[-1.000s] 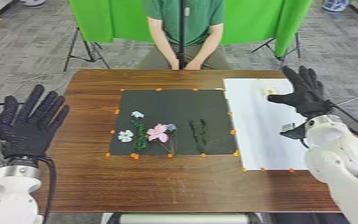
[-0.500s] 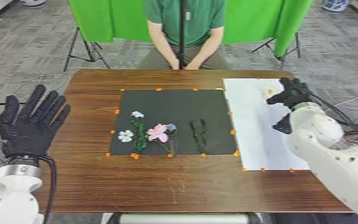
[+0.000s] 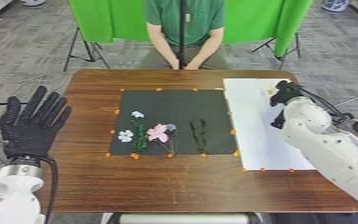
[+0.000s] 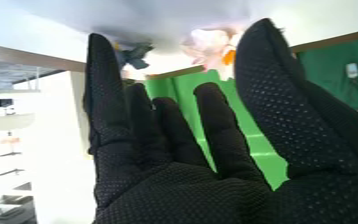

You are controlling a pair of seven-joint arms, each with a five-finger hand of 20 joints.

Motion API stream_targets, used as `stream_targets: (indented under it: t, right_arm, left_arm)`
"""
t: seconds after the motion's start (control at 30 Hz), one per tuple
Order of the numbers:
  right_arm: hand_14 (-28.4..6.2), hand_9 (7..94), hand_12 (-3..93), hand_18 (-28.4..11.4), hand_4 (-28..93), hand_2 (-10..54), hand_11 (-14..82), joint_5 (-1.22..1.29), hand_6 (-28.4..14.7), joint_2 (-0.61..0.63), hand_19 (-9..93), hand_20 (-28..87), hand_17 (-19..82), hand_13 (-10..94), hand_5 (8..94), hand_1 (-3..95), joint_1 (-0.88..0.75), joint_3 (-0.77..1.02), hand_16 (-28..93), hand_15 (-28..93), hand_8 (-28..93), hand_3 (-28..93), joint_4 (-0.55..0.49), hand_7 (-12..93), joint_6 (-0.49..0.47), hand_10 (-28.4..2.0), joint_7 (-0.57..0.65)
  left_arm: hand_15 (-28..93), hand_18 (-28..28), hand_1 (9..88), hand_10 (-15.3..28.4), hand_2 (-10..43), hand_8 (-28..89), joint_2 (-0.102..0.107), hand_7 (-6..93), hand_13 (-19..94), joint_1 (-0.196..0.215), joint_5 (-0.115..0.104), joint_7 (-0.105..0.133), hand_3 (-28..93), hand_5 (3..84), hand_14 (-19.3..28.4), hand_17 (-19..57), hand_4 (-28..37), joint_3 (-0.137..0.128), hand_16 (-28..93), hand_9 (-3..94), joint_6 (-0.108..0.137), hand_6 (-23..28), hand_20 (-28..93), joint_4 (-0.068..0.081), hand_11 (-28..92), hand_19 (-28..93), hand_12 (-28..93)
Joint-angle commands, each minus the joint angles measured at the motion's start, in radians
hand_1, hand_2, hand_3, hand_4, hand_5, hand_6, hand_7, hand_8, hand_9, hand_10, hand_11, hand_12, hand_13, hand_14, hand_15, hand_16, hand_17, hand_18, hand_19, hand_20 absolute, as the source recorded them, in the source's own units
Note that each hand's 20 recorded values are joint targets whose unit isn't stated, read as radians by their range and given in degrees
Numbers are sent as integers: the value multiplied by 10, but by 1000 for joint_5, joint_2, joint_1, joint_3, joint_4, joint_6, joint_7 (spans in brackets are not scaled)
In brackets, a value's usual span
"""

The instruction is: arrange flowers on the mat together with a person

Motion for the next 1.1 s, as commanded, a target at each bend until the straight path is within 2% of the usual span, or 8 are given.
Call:
stream_targets:
  t: [0.03, 0.27, 0.43, 0.57, 0.67, 0.8, 0.97, 1.1]
  right_arm:
    - [-164, 266, 106, -190, -283, -95, 77, -6, -52, 0, 428, 5, 362, 248, 311, 491, 3, -2, 4, 218, -120, 791, 24, 184, 0, -186, 98]
    - [-162, 309, 110, -177, -283, -95, 100, 2, -44, -10, 476, 22, 380, 277, 345, 503, 2, -4, 5, 249, -127, 776, 59, 199, -28, -177, 122]
    - [-94, 494, 147, -112, -283, -95, 153, -2, 9, -13, 545, 17, 461, 506, 456, 554, -7, -3, 85, 330, -149, 740, 64, 244, -12, -122, 112]
    - [-58, 594, 183, -87, -283, -95, 206, -14, 25, -10, 601, 54, 475, 599, 543, 612, -14, -25, 258, 320, -151, 643, 68, 271, 47, -111, 111]
    - [-37, 710, 347, -78, -283, -95, 108, -32, 23, -14, 641, 82, 481, 660, 588, 643, -19, -38, 340, 304, -43, 593, 69, 328, 75, -94, 101]
    - [-28, 788, 411, -93, -283, -92, 105, -85, 24, -15, 653, 100, 491, 698, 653, 636, -33, -58, 374, 315, -8, 590, 68, 408, 161, -86, 107]
    - [-29, 812, 419, -98, -283, -84, 105, -244, 18, -29, 665, 113, 495, 713, 677, 635, -115, 5, 385, 310, 0, 610, -29, 414, 315, -85, 177]
    - [-34, 827, 418, -108, -283, -92, 104, -364, 10, -30, 687, 121, 498, 723, 697, 629, -171, 38, 383, 319, 10, 636, -173, 398, 384, -89, 140]
  left_arm:
    - [210, 126, 247, 154, 130, -85, -4, 103, 233, 9, -6, 0, 657, 388, 137, -40, -283, 10, -61, 353, 12, 75, 116, 1, 157, 265, 97]
    - [211, 127, 246, 153, 130, -84, -6, 104, 231, 4, -6, -2, 658, 386, 138, -41, -283, 13, -62, 349, 13, 75, 116, 4, 156, 266, 97]
    - [212, 127, 245, 153, 129, -85, -5, 106, 231, 5, -8, -1, 663, 386, 138, -42, -283, 15, -62, 349, 13, 74, 115, 4, 158, 266, 98]
    - [213, 127, 246, 153, 129, -86, -8, 106, 230, 4, -7, -3, 662, 387, 139, -42, -283, 15, -62, 350, 17, 74, 116, 4, 158, 266, 98]
    - [213, 127, 245, 152, 128, -86, -12, 107, 230, 8, -5, -4, 662, 388, 139, -43, -283, 11, -61, 350, 15, 74, 116, 4, 158, 266, 98]
    - [215, 128, 245, 153, 128, -86, -15, 107, 230, 7, -5, -8, 662, 388, 140, -44, -283, 12, -60, 350, 16, 75, 116, 5, 159, 267, 98]
    - [217, 128, 245, 153, 127, -86, -17, 107, 230, 10, -2, -7, 662, 389, 141, -44, -283, 11, -61, 350, 7, 74, 116, 6, 159, 266, 98]
    - [214, 128, 246, 153, 128, -86, -22, 107, 230, 25, -6, 1, 661, 388, 140, -44, -283, 1, -61, 350, 14, 74, 117, 2, 159, 265, 97]
